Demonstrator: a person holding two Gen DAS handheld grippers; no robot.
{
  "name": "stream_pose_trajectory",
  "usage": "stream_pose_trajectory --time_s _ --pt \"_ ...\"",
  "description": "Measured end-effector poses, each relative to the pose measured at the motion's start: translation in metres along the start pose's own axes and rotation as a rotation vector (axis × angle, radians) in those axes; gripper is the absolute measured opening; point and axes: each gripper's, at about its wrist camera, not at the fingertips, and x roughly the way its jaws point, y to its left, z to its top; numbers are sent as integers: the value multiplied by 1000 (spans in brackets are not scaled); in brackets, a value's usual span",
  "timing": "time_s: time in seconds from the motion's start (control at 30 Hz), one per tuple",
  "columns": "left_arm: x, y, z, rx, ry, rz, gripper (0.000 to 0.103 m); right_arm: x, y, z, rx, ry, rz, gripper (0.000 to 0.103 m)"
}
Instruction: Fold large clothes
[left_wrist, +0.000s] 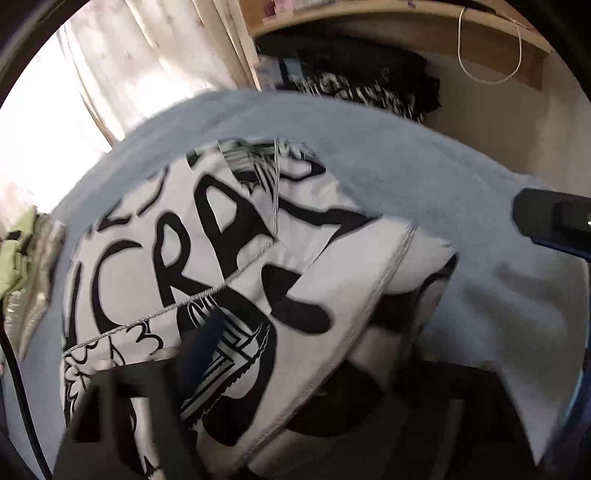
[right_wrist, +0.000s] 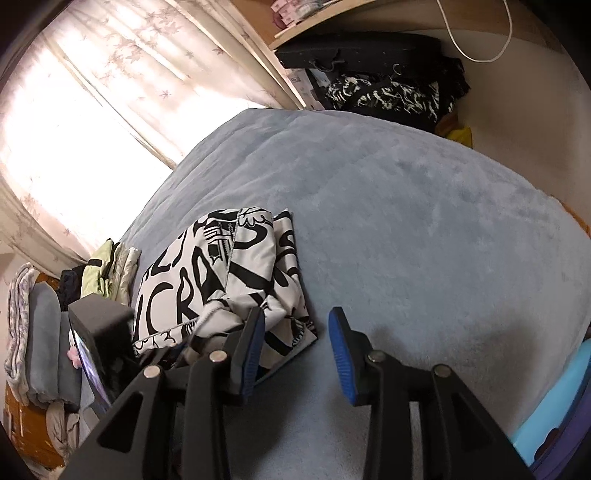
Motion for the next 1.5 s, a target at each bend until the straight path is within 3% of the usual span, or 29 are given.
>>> stream_pose_trajectory --time_s 0.2,0.33,0.47,0.6,0.73,0.83,1.0,1.13,1.17,1.2,1.23,1.37,1.4,1.5 --pt "-23 -18 -6 56 -46 -99 85 -1 -2 2 -6 5 -1 36" --pt "-52 1 -18 29 -48 -193 85 2 0 10 -4 22 53 36" --pt "-84 53 -32 -97 -53 -271 85 17 7 22 5 82 141 36" --pt "-95 132 -45 -293 -51 -234 82 49 15 32 2 194 201 36" --pt "-75 196 -58 -482 8 -219 65 91 18 36 1 332 221 36" --pt "-49 215 -67 -553 74 -261 64 112 14 36 44 391 270 36" --pt "-30 193 -69 -461 74 -137 66 133 15 38 65 419 294 36" --pt "-30 177 -68 -426 63 -89 67 144 22 38 37 431 289 36" --pt "-28 176 -67 -428 60 -80 67 144 27 39 4 418 274 30" --pt "-28 176 -66 -433 58 -75 67 141 33 40 -43 389 244 13" --pt "-26 175 -64 -437 56 -74 67 139 38 41 -69 366 232 6" --pt "-18 168 -55 -440 25 -68 65 108 47 53 -167 134 145 4" --pt "-14 161 -53 -412 18 -38 65 110 44 51 -178 114 107 3" --pt "3 137 -56 -292 8 69 65 136 28 36 -161 188 59 3"
